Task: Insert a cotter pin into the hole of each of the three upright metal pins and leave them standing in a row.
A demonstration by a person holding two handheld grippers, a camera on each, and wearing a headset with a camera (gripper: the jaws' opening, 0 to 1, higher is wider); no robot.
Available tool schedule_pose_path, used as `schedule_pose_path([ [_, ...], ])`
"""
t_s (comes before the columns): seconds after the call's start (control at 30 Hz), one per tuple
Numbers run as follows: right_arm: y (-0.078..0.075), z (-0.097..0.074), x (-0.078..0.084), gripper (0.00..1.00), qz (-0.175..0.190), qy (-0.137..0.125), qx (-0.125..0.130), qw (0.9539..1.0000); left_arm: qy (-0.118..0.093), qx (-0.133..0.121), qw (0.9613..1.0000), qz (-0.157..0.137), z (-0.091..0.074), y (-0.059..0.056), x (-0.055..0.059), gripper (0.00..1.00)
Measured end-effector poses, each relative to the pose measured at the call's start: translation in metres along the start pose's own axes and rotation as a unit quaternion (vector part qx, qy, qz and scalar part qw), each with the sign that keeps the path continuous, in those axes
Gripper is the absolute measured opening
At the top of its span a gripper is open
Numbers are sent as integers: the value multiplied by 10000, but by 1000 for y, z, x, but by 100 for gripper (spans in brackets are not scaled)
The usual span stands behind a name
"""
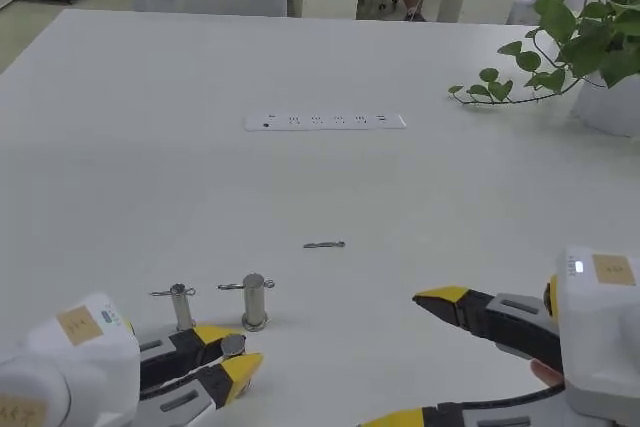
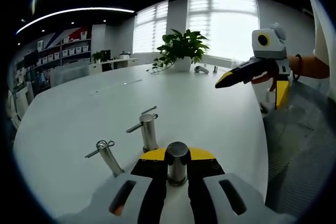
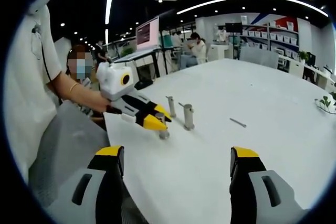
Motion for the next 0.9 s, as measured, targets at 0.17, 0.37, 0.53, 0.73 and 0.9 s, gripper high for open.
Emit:
schedule_pose_path([
  [0.17, 0, 0, 0, 81, 15, -6, -4, 10000, -16, -22, 10000, 54, 0, -1, 0, 12],
  [0.37, 0, 1, 0, 79, 11, -9, -24, 10000, -14, -7, 10000, 45, 0, -1, 0, 12],
  [0.53, -2, 1, -1, 79, 18, -4, -2, 10000, -71, -13, 10000, -60, 0, -1, 0, 13],
  [0.73, -5, -1, -2, 79, -12, -8, 50, 10000, -146, -34, 9997, -168, -1, 2, -3, 18],
  [0.9, -8, -2, -4, 79, -18, -21, 81, 10000, -196, 4, 9995, -253, -5, 1, -8, 25],
])
Point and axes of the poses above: the centre of the closed fingertips' face, and the gripper's own axes: z roughly forward along the fingers, y roughly to its left, x roughly out of its underside, the point moved 2 cm from there along -z, roughly backward along the fingers, and after that the axes turned 6 degrees about -x, right-handed, at the moved point
